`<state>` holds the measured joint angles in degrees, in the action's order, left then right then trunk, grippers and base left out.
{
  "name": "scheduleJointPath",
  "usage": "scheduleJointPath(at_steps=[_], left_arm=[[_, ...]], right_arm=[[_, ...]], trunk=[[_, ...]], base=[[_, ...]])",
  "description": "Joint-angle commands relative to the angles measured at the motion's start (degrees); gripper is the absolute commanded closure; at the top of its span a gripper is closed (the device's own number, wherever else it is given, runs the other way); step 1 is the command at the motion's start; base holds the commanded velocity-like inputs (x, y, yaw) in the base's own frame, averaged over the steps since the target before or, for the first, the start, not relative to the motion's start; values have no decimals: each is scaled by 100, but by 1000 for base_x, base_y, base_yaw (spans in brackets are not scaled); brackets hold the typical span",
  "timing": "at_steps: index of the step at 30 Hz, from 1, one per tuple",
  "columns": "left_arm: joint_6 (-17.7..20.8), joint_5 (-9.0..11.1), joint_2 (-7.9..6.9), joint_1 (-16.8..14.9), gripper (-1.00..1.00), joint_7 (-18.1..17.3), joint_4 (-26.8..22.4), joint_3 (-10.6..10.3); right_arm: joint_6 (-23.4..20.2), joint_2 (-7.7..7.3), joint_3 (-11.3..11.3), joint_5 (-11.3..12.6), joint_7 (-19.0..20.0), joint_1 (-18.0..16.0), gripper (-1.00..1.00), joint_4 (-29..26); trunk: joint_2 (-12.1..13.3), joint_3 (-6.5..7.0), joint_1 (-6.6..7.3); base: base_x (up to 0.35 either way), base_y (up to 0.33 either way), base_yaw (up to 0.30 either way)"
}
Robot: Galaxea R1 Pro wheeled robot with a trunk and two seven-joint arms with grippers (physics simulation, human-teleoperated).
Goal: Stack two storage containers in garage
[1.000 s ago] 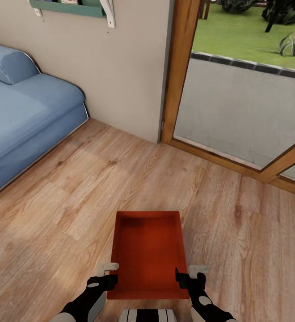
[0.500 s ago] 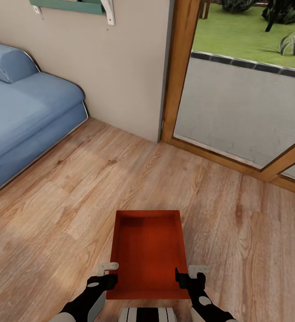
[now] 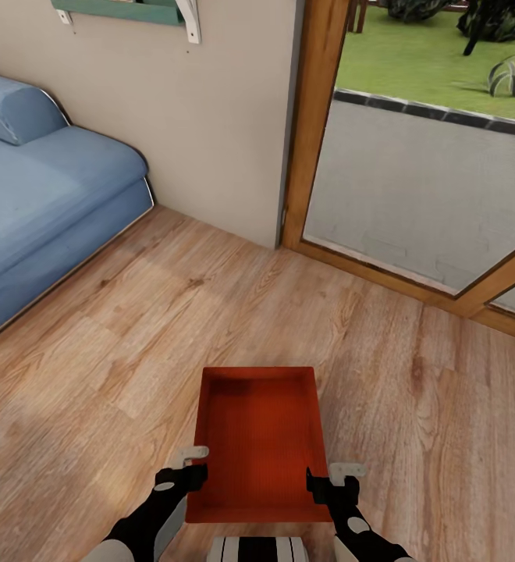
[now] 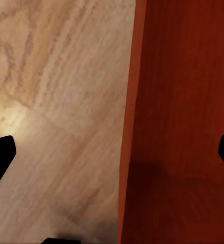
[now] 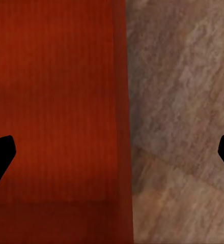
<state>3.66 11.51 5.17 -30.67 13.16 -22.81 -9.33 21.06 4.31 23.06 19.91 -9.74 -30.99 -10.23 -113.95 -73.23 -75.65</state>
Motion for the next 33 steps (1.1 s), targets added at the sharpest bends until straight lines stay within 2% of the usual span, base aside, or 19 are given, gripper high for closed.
scheduleJointPath(at_steps=[1, 30, 33], left_arm=[[29, 53, -6, 0, -100, 45, -20, -49], [23, 46, -21, 0, -100, 38, -29, -45], [21, 46, -19, 0, -100, 38, -42, -37]], right_arm=[[19, 0, 50, 41, -28, -3, -100, 4], [21, 0, 50, 10, -28, -4, -100, 4], [21, 1, 50, 24, -28, -3, -100, 4]], trunk=[[-1, -3, 1], [-1, -3, 1], [-122, -57, -65]], base=[[0, 0, 0], [0, 0, 0], [0, 0, 0]])
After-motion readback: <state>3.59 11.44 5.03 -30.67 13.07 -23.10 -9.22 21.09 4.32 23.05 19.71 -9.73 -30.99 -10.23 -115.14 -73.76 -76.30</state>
